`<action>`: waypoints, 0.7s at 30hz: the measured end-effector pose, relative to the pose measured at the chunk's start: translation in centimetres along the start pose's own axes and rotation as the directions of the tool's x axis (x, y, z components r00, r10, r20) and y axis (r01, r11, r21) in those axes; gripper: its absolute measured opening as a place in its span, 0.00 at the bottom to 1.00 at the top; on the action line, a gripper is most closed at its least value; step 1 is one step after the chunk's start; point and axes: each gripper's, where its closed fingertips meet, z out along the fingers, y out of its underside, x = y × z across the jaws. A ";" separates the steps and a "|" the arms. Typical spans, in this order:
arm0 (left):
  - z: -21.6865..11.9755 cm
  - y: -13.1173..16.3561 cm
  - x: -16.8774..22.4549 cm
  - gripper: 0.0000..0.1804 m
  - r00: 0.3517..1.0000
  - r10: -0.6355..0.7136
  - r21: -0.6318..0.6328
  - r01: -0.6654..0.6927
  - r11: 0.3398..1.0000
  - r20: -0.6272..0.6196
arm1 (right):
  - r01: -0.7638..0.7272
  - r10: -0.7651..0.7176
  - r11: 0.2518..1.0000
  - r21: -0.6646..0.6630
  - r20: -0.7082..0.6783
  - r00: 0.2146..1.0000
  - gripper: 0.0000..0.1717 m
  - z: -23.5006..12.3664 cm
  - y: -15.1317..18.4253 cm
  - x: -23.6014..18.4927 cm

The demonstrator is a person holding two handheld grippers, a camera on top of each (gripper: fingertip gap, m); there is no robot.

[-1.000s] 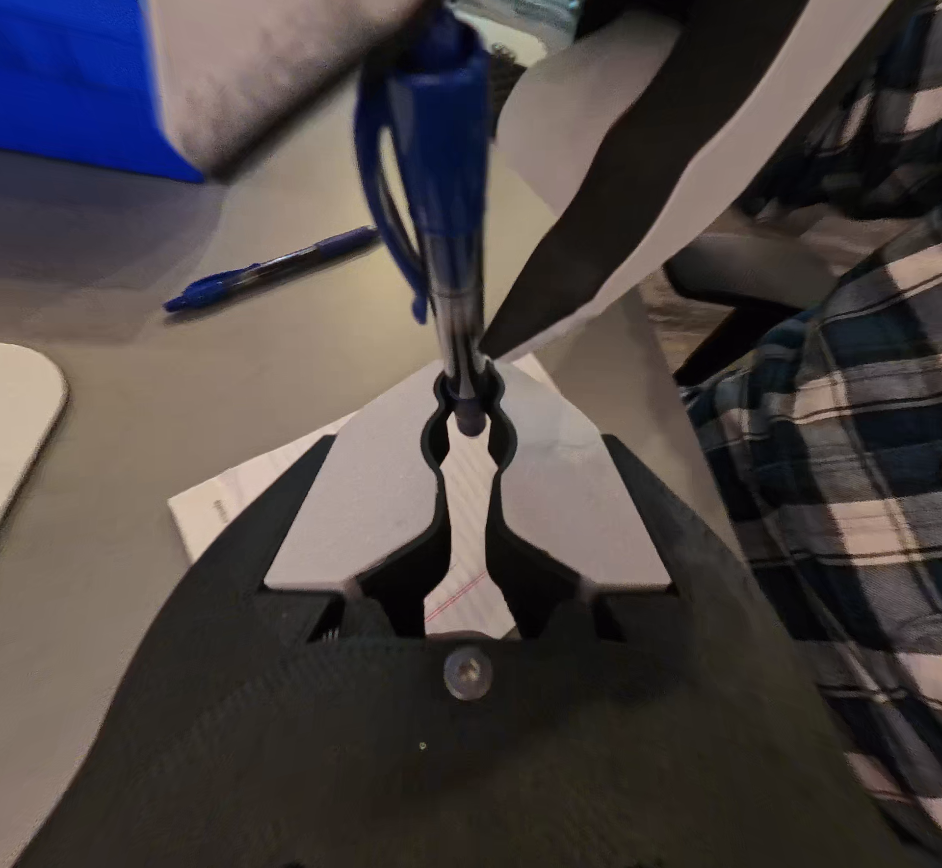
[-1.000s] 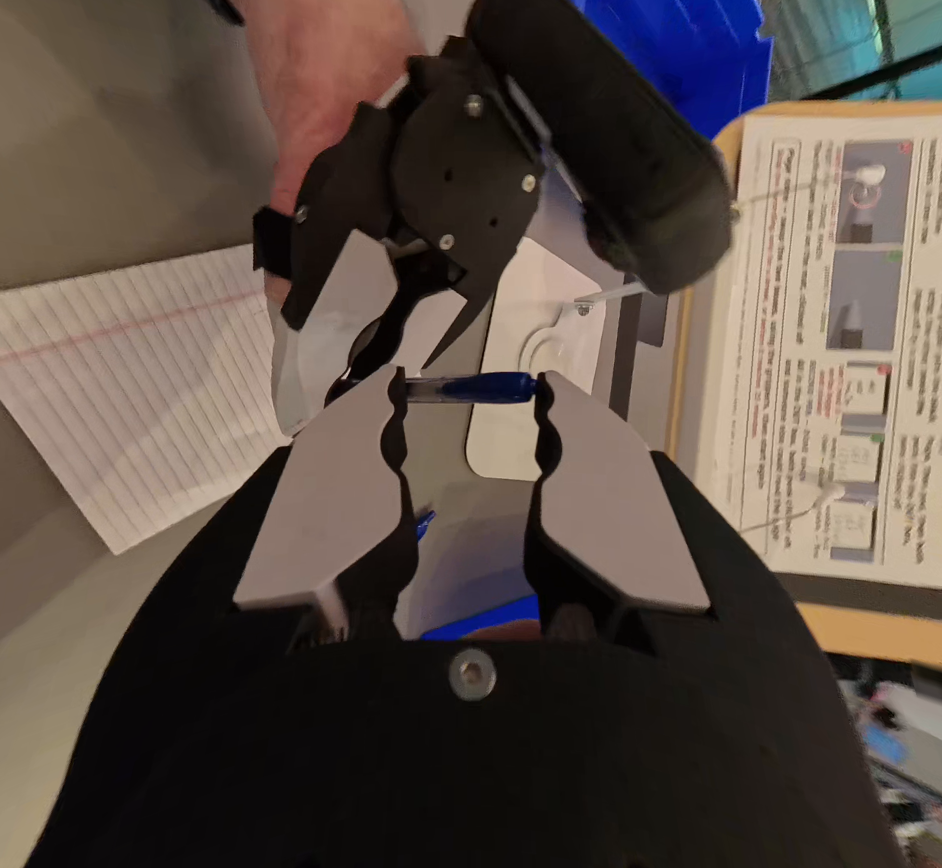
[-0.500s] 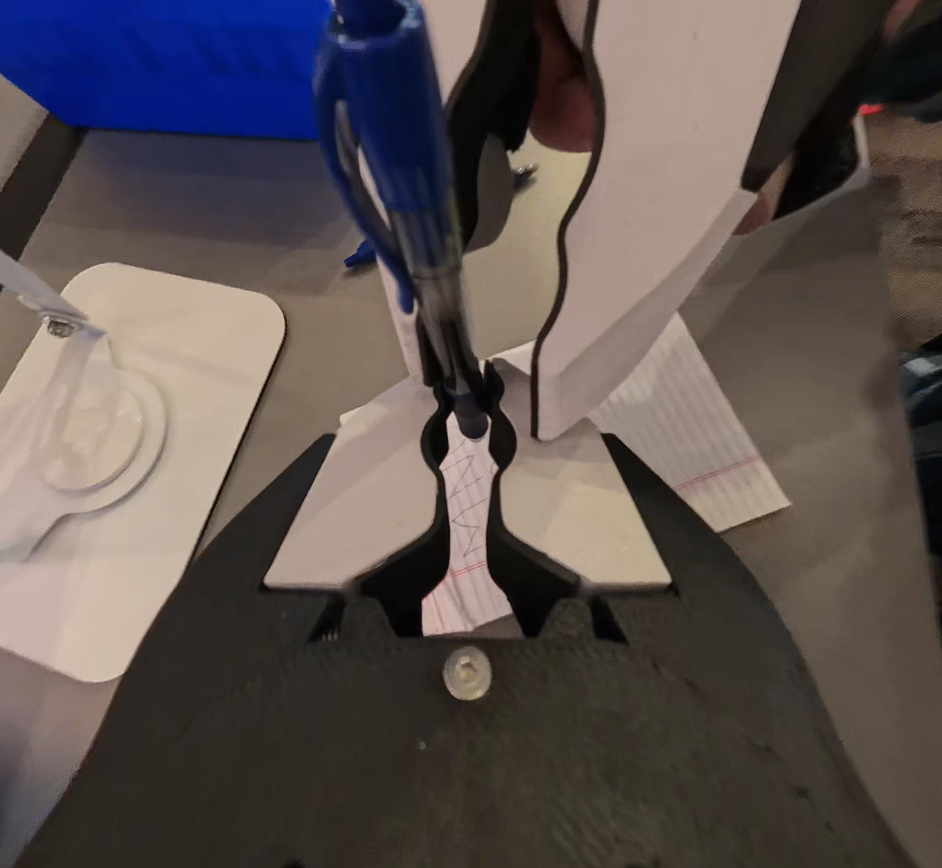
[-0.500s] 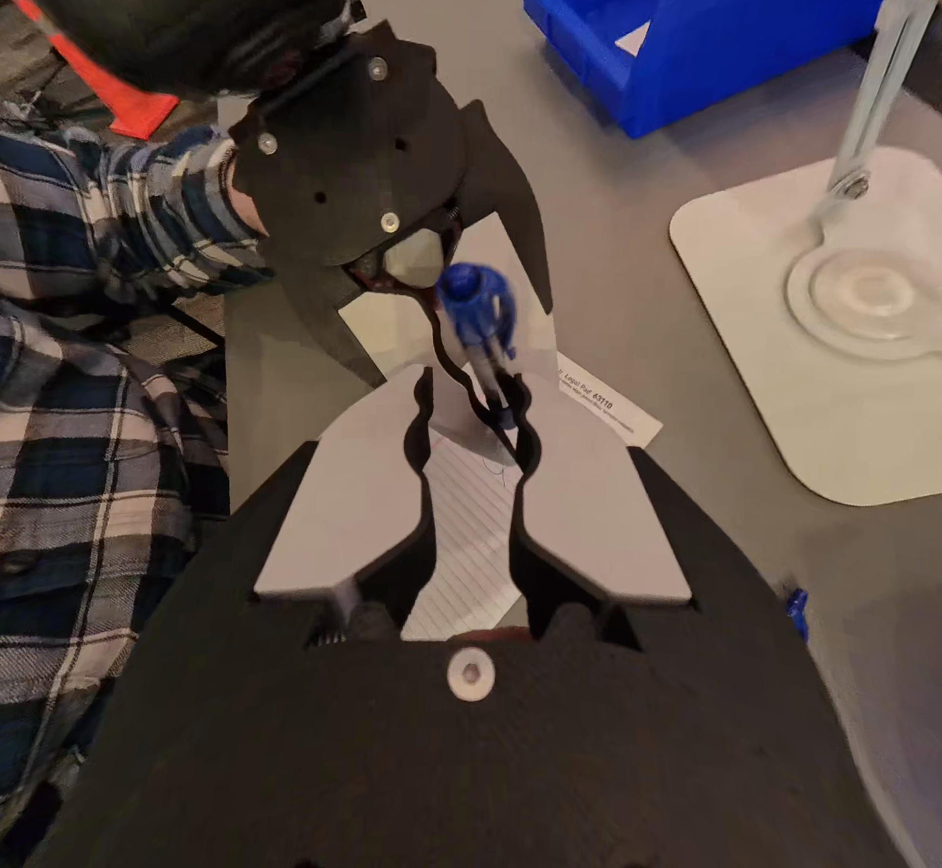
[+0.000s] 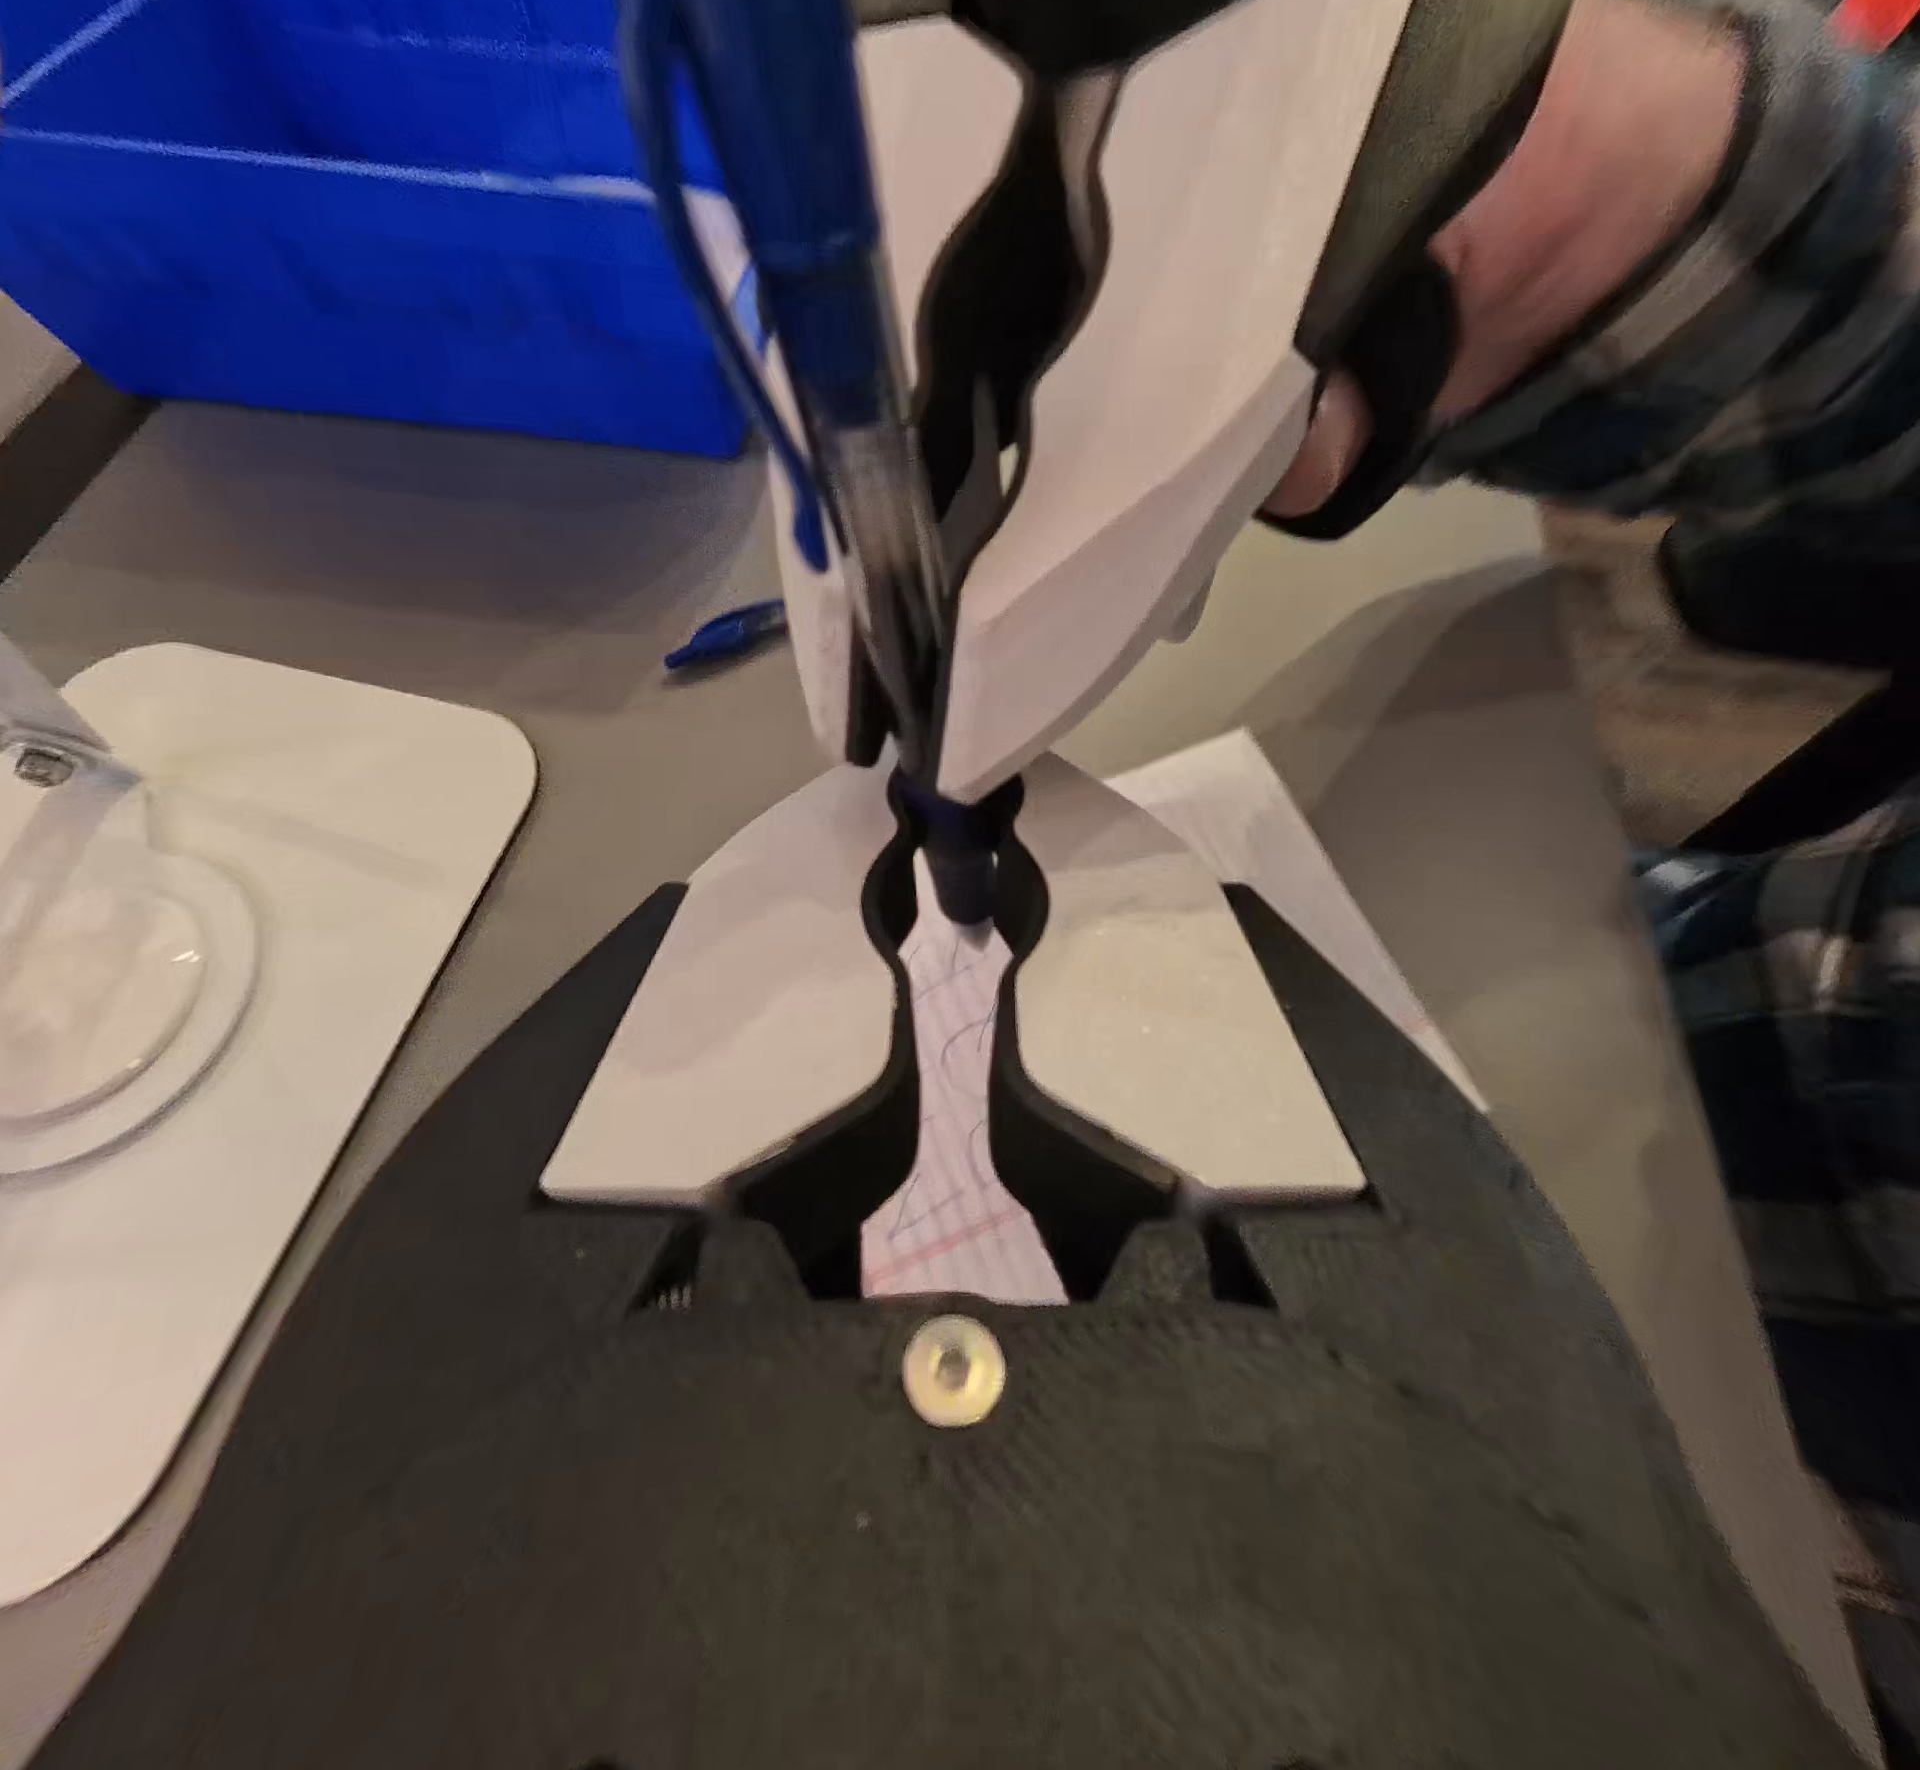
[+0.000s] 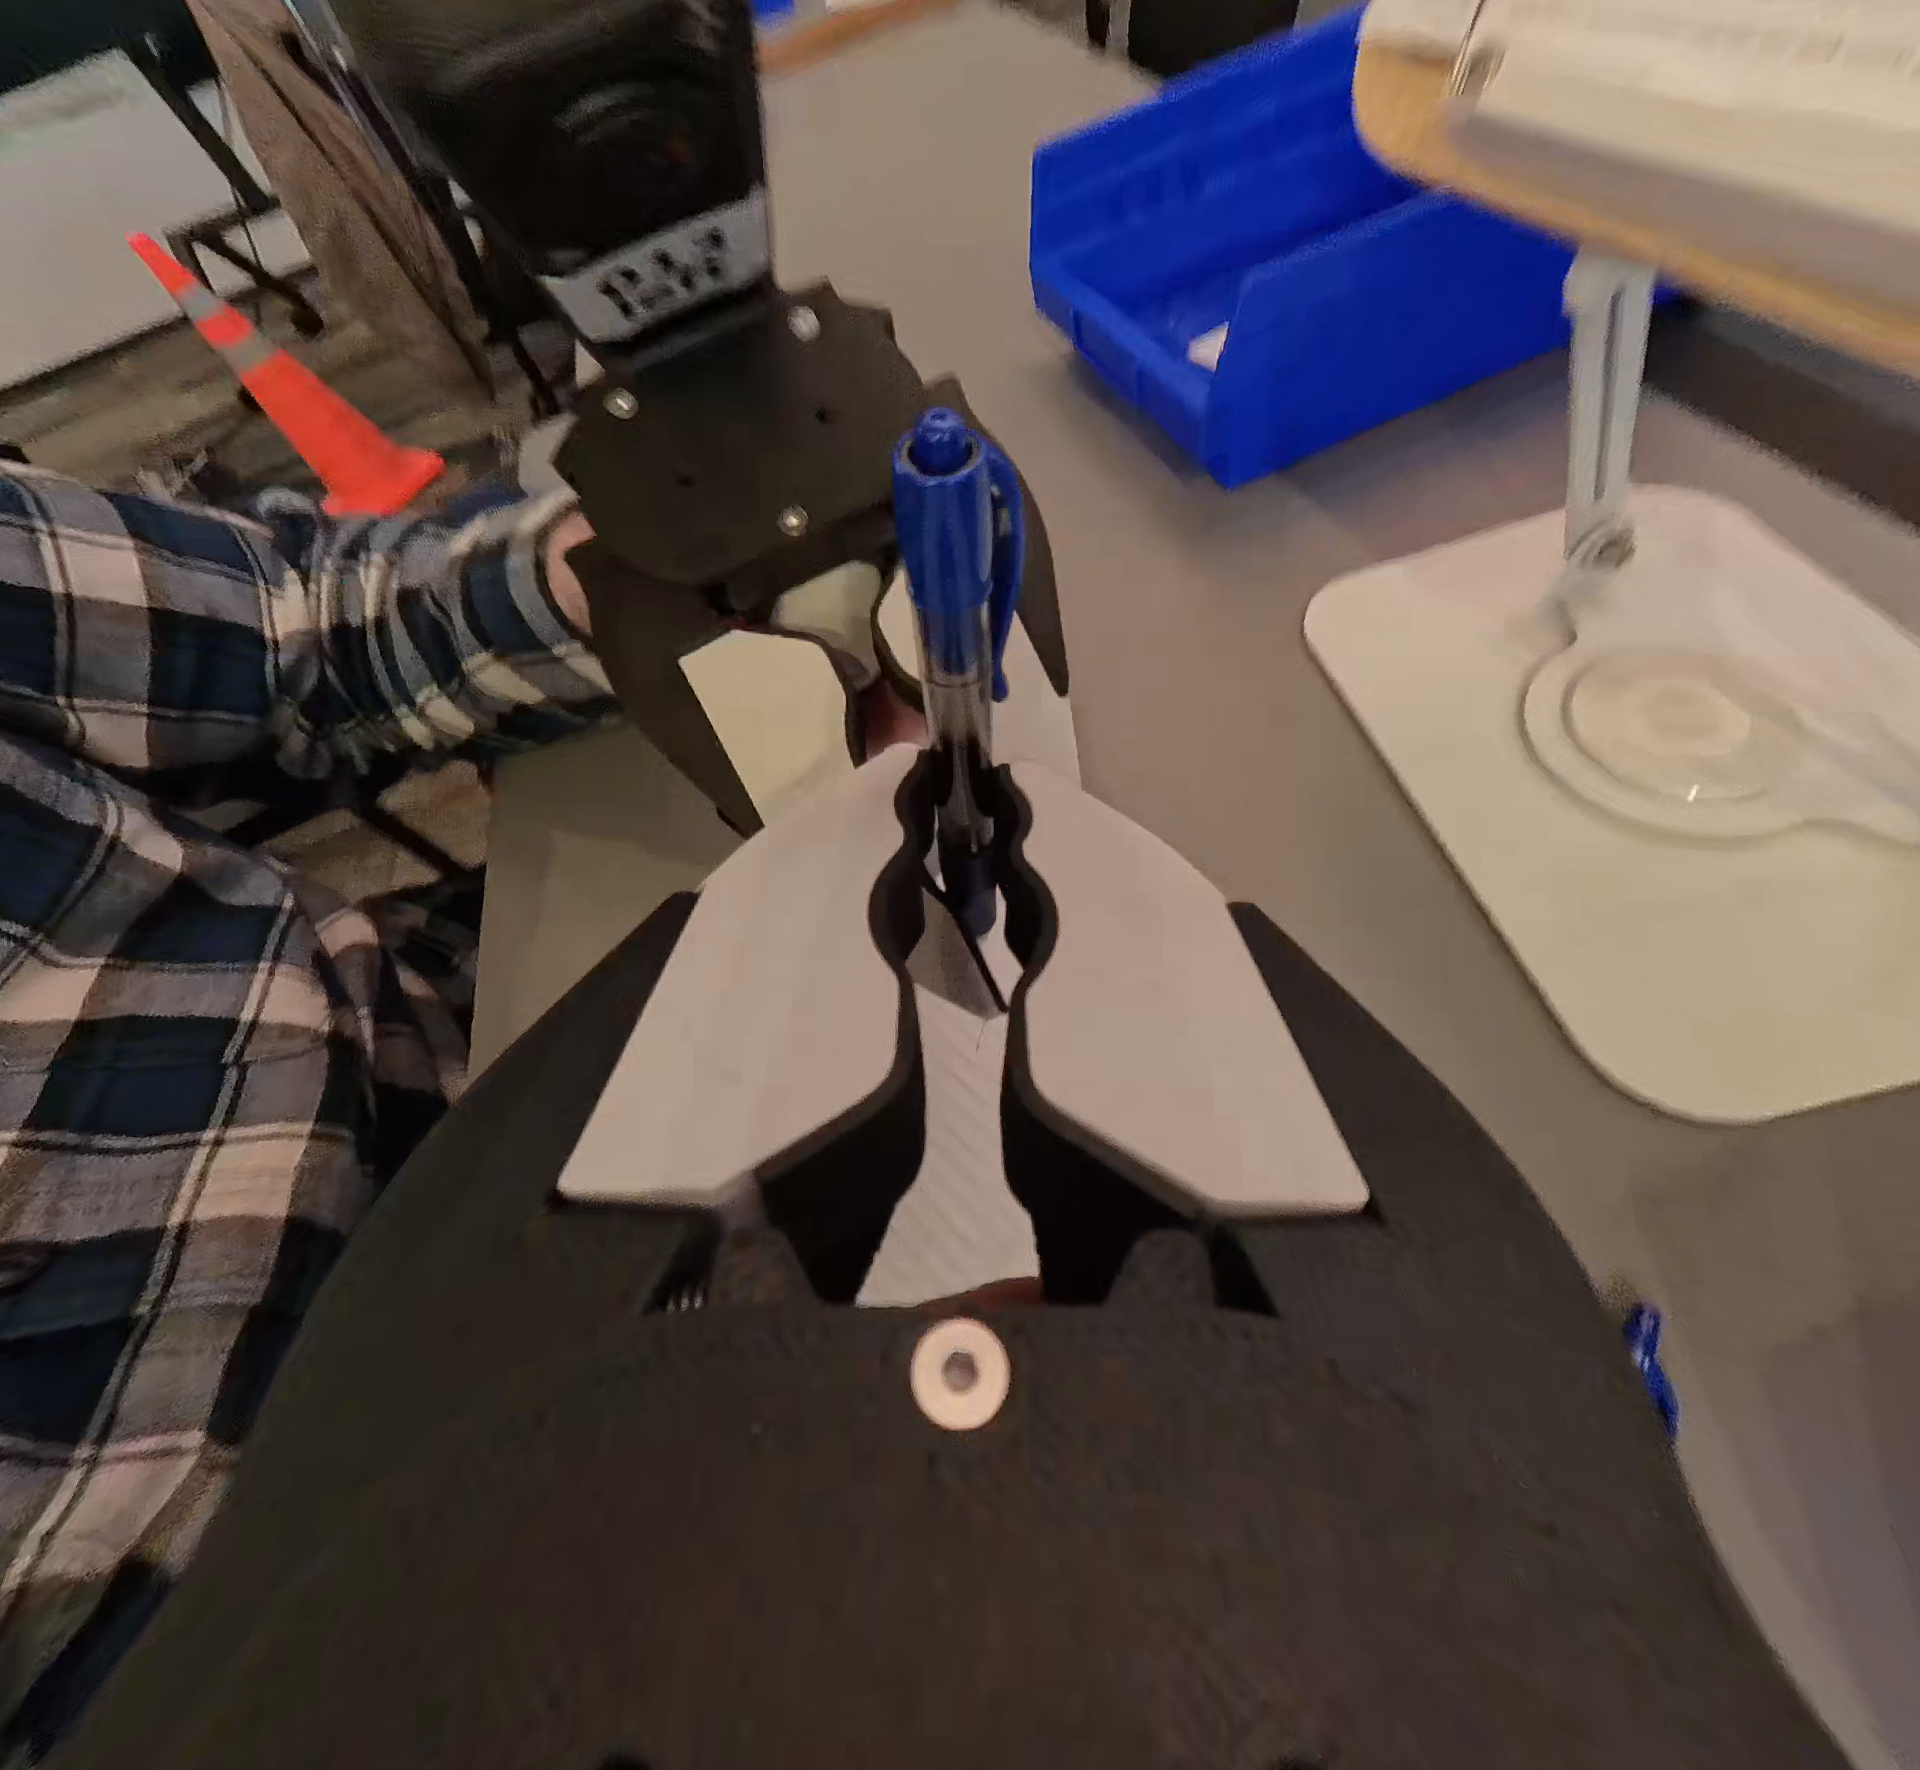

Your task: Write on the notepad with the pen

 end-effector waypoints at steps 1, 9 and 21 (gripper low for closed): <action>-0.2 -0.4 0.2 0.05 0.999 -0.023 0.033 0.024 0.999 -0.030 | 0.014 -0.014 0.998 0.061 -0.003 1.000 0.06 -0.2 -0.7 0.0; 0.2 -1.3 1.9 0.05 0.991 -0.058 0.065 0.066 0.996 -0.118 | 0.043 -0.058 0.950 0.309 0.038 0.998 0.17 -0.9 -4.8 -0.3; 0.2 -1.1 1.8 0.05 0.986 -0.089 0.066 0.099 0.993 -0.141 | 0.048 -0.083 0.939 0.340 0.091 0.992 0.06 -0.2 -5.4 -1.4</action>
